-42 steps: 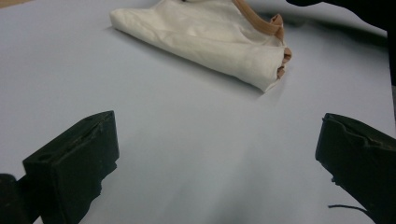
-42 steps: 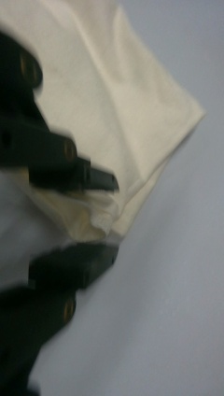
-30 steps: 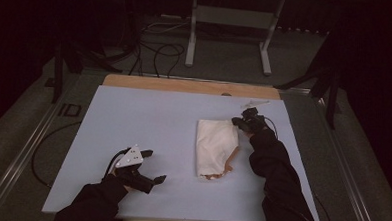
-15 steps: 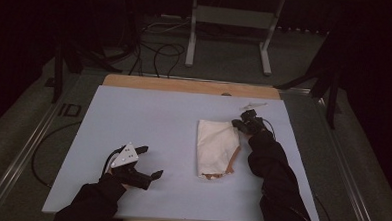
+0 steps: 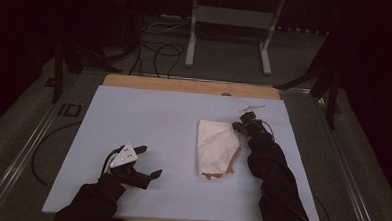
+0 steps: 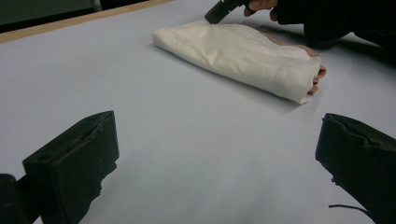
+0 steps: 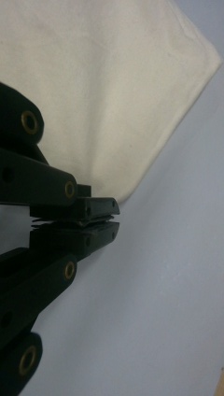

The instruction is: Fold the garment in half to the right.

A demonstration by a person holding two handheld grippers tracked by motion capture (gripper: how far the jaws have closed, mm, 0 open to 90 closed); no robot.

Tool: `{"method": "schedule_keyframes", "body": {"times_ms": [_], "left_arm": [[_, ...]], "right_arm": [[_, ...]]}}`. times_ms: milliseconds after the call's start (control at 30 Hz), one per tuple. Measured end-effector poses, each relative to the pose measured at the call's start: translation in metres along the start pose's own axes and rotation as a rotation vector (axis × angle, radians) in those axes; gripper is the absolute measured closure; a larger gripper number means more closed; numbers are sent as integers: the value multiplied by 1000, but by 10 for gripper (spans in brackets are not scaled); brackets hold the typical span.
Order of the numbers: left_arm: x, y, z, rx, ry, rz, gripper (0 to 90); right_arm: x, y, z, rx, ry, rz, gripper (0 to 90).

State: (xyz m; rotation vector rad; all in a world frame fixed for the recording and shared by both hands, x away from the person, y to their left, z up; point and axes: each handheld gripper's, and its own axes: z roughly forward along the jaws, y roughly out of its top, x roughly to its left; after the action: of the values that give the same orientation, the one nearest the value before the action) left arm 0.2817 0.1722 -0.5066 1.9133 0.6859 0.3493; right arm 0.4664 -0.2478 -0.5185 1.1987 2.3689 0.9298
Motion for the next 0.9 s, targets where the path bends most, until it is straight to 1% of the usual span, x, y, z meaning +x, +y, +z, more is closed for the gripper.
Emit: {"method": "schedule_keyframes", "body": {"times_ms": [267, 400, 467, 600, 667, 700, 767, 900], "left_arm": [[0, 0, 0, -1, 3, -3, 7], [1, 0, -1, -3, 5, 0, 7], [1, 0, -1, -3, 4, 0, 7], [1, 1, -1, -2, 4, 1, 7], [1, 1, -1, -2, 5, 1, 7], [1, 1, -1, -2, 5, 1, 7], [1, 1, -2, -3, 6, -1, 7], [1, 1, -2, -7, 8, -4, 7]], "right_arm": [[0, 1, 1, 8, 0, -1, 861], [1, 1, 0, 12, -1, -2, 810], [1, 1, -1, 11, -3, -7, 802], [3, 4, -7, -3, 4, -9, 704], [4, 5, -10, -14, 10, -7, 670], [4, 5, -10, -14, 10, -7, 670], [7, 7, -13, -24, 20, -8, 617], [11, 11, -17, -38, 31, -16, 550]]}}
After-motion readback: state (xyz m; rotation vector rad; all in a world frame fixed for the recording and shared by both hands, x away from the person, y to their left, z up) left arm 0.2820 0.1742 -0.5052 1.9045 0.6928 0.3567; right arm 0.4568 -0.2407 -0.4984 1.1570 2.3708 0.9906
